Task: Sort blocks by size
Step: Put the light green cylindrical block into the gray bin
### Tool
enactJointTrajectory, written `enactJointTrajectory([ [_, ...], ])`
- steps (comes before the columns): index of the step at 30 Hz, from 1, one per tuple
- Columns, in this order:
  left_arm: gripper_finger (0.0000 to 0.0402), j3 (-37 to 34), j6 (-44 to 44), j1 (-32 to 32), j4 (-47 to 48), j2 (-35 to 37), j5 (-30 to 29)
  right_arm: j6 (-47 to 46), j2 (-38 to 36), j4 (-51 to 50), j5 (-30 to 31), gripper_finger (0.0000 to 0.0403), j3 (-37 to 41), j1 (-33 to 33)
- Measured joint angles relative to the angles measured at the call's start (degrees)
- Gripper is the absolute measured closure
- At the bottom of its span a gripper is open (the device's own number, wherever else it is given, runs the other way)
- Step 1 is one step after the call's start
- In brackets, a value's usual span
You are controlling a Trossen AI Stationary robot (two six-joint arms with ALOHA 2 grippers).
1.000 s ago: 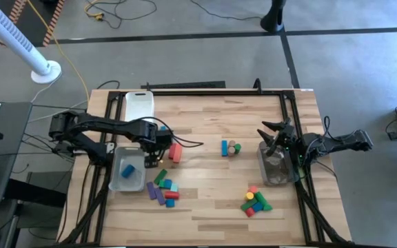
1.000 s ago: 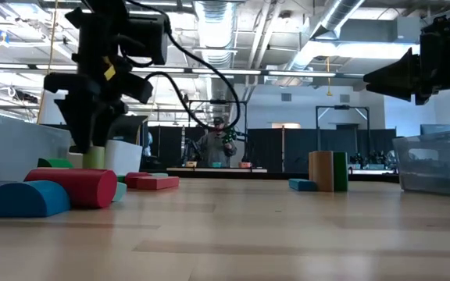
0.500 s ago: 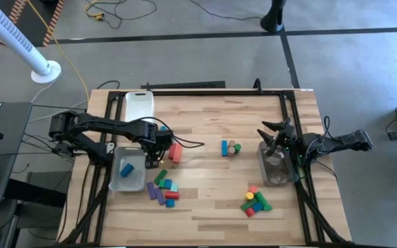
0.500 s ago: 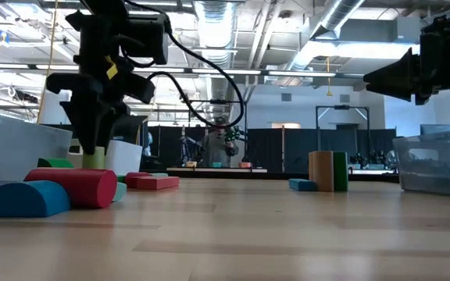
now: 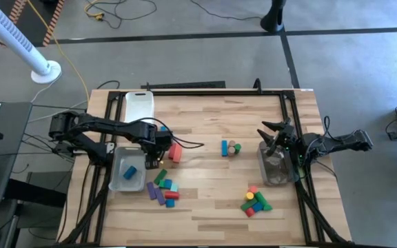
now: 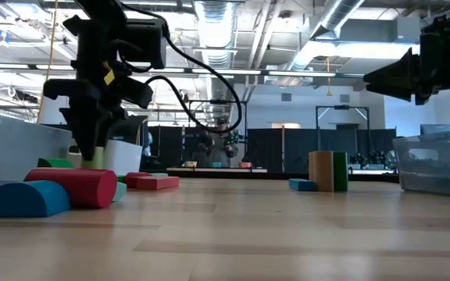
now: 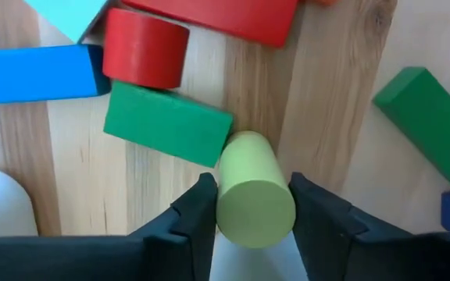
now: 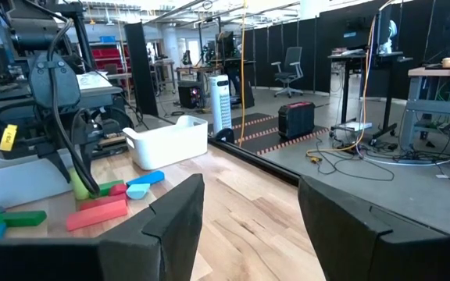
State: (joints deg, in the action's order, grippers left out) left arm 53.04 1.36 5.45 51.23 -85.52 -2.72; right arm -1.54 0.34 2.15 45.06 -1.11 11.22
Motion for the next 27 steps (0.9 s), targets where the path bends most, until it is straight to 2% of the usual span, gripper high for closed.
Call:
enactJointTrajectory([
  [8, 0.0280, 0.4, 0.1, 0.0, 0.8, 0.0, 0.0, 0.0, 0.0, 0.0, 0.0, 0.0164, 0.0, 0.0],
  [13, 0.0280, 4.6, 0.7, -0.2, 4.9, 0.2, -0.2, 0.0, 0.0, 0.0, 0.0, 0.0164, 0.0, 0.0],
  [21, 0.0280, 19.0, 3.3, -4.0, 22.4, 1.0, -4.6, 0.0, 0.0, 0.0, 0.0, 0.0164, 0.0, 0.0],
  [25, 0.0280, 25.3, 8.4, -7.5, 35.5, 1.2, -5.0, 0.0, 0.0, 0.0, 0.0, 0.0164, 0.0, 0.0],
  [27, 0.0280, 26.3, 11.6, -9.5, 38.9, 1.2, -5.0, 0.0, 0.0, 0.0, 0.0, 0.0164, 0.0, 0.0],
])
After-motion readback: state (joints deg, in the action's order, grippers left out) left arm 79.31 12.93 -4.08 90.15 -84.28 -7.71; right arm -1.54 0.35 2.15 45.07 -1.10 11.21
